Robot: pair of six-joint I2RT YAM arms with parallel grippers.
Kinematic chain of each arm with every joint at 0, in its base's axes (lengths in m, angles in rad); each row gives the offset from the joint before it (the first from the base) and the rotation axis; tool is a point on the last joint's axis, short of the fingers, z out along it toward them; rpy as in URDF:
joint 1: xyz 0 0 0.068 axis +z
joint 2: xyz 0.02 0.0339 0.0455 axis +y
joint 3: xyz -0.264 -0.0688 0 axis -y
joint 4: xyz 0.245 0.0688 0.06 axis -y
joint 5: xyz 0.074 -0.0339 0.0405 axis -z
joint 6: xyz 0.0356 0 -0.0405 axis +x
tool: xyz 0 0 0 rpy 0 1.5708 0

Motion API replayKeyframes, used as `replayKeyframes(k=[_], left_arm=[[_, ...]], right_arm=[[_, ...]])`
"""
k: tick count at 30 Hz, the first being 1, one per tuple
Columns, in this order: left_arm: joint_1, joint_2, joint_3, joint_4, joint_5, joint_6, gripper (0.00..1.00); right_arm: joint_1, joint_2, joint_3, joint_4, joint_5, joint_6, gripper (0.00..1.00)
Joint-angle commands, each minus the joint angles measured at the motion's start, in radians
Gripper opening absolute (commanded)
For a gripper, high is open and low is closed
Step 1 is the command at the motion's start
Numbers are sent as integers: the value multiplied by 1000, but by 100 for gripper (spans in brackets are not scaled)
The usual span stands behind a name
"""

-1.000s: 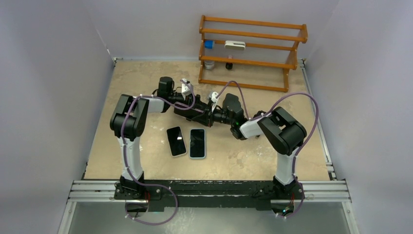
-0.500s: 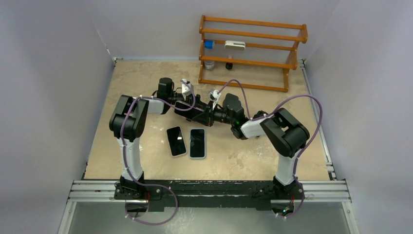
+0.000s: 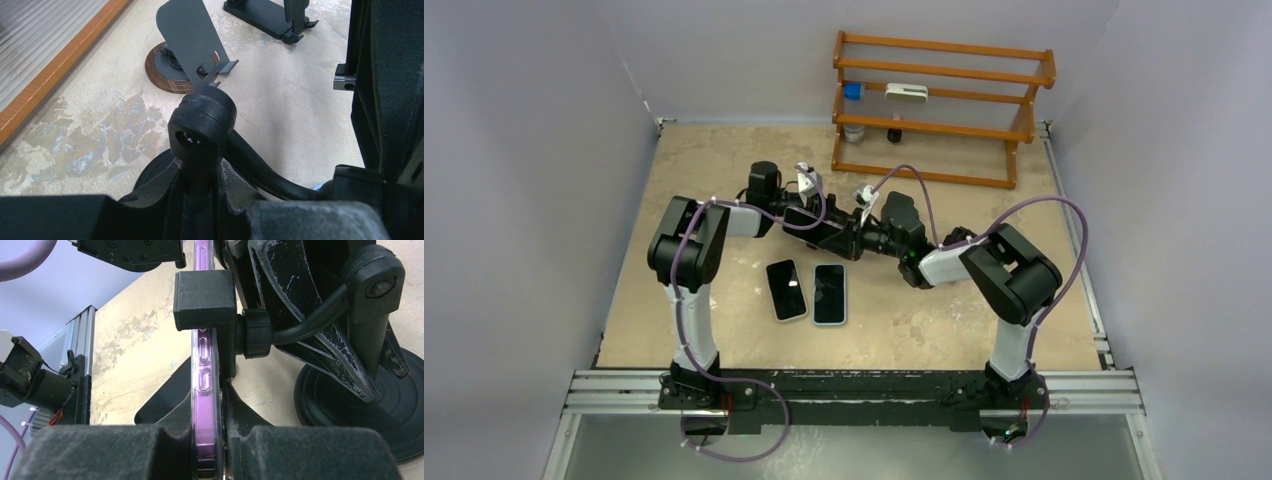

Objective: Place the phone on the phone stand

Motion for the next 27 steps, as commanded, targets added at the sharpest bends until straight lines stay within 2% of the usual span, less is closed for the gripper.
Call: replayKeyframes(k=[1,3,8,9,11,18,23,24,27], left_arm=[[-16,-14,-28,-69,-26,-40,0],[-16,-15,-28,-73,-26,-39,0],[-16,-18,-28,-86,-27,-30,0],[-16,-18,-29,-88,-27,-27,0],[-16,-20,-29,-90,-26,-27,0],[-15,-20,-29,-92,-35,-31,0],[-16,-15,-32,-40,-151,-112,0],[-16,-21,-44,-9,-188,-137,0],[-20,-58,-168,256,-313,-280,0]], right_arm=[[-12,101,-81,-362,88,67,7],[-12,93,-87,-353,89,65,19],[-14,65,-96,-343,87,64,42],[-14,59,-99,-341,87,64,55],[-15,45,-103,-336,84,59,60],[-16,-17,-116,-328,80,39,62],[-17,-147,-209,-267,111,23,63],[-17,-190,-241,-244,129,26,67],[-17,-343,-344,-112,179,86,92]])
